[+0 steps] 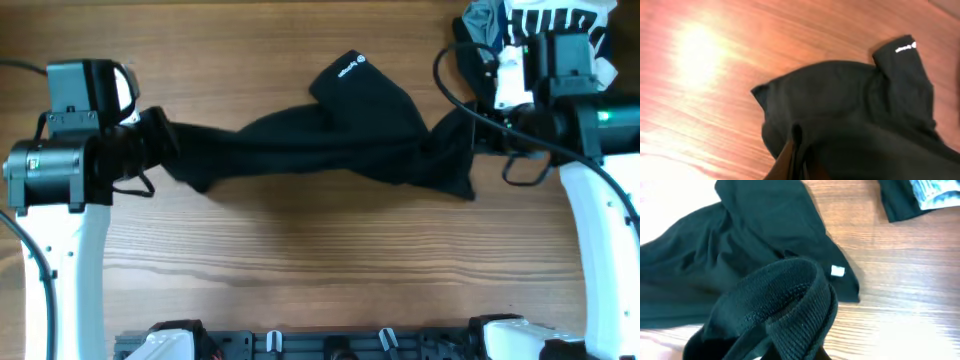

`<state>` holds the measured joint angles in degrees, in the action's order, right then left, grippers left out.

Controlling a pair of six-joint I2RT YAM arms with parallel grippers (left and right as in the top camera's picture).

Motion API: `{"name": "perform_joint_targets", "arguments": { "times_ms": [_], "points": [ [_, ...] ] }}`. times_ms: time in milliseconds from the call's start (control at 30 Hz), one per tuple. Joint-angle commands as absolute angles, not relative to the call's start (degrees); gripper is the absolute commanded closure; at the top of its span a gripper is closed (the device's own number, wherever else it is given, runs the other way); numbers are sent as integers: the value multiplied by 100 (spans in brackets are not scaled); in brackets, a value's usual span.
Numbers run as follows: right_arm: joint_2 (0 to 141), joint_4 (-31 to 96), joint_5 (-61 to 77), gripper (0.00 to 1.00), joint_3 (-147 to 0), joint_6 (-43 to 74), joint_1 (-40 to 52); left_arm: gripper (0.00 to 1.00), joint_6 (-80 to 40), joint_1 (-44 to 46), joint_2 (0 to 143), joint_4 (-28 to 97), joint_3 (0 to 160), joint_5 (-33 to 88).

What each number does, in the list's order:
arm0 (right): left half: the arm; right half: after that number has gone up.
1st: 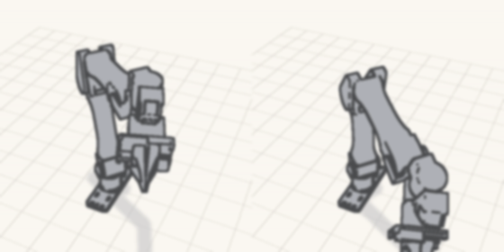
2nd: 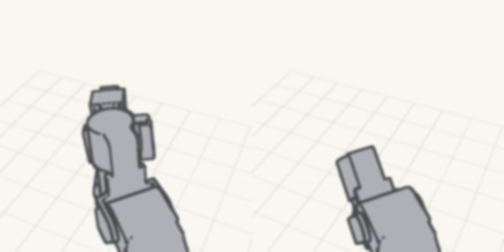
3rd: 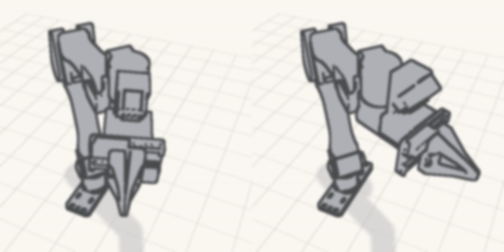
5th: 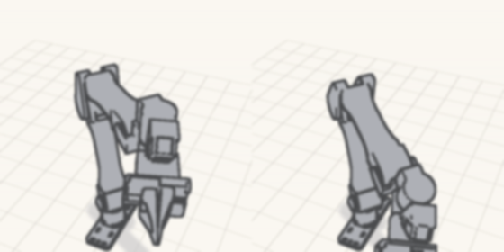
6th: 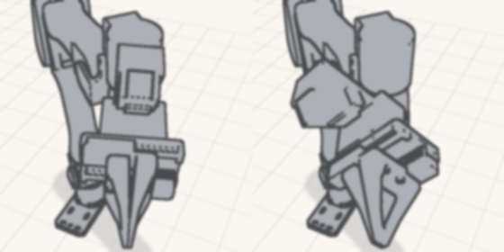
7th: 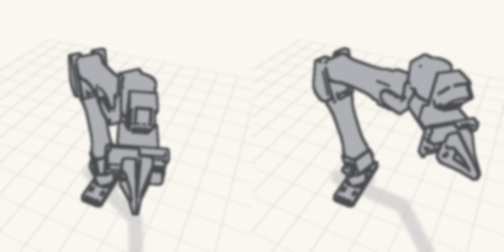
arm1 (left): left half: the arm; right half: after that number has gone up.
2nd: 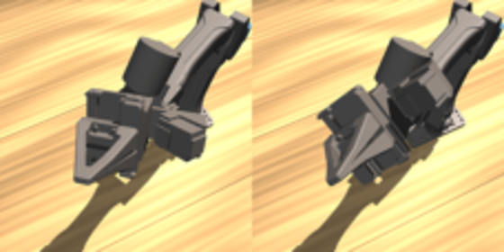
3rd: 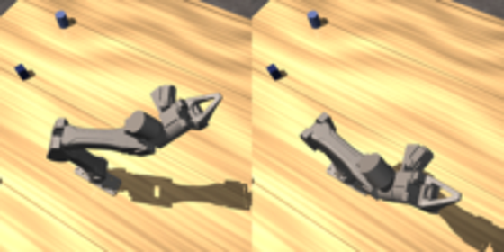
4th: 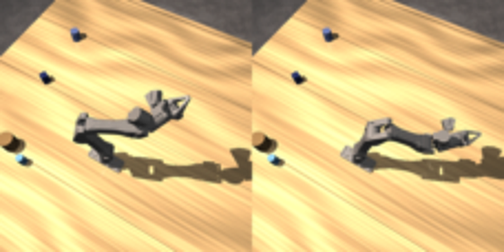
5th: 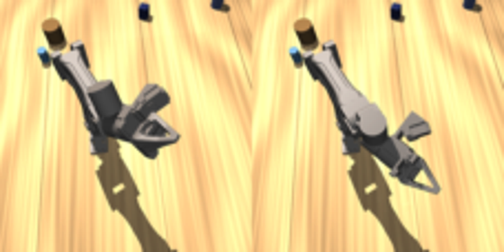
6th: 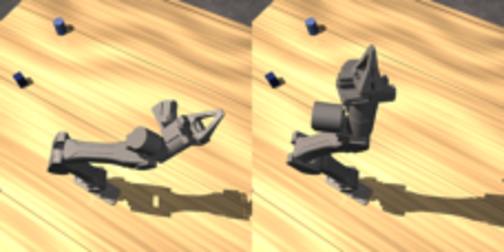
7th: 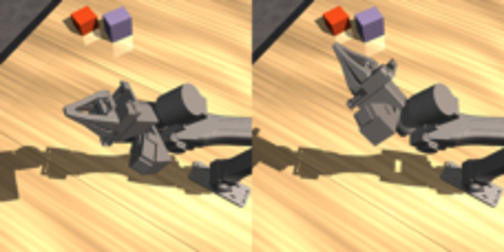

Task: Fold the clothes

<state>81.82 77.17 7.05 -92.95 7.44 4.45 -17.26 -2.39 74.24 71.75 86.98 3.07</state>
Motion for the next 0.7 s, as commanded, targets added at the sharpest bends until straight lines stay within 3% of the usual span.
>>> {"name": "perform_joint_targets", "arguments": {
  "times_ms": [0,333,500,600,633,667],
  "points": [
    [8477,7592,692,96,-9153,552,399,96,-1868,-252,7780,7310,8626,-97],
    [10455,6777,1059,96,-8875,292,464,96,-1841,-198,11109,7408,8604,71],
    [10565,6637,1059,96,-8875,292,464,96,-1820,180,11345,8709,8602,207],
    [10565,6600,1057,95,-8875,252,464,96,-1667,543,11347,8169,8431,191],
    [10565,6600,1059,95,-8875,226,464,79,-1669,539,11347,7629,8289,99],
    [10565,6600,1059,94,-8875,189,464,46,-1671,491,11347,7052,8162,-58]
  ]
}}
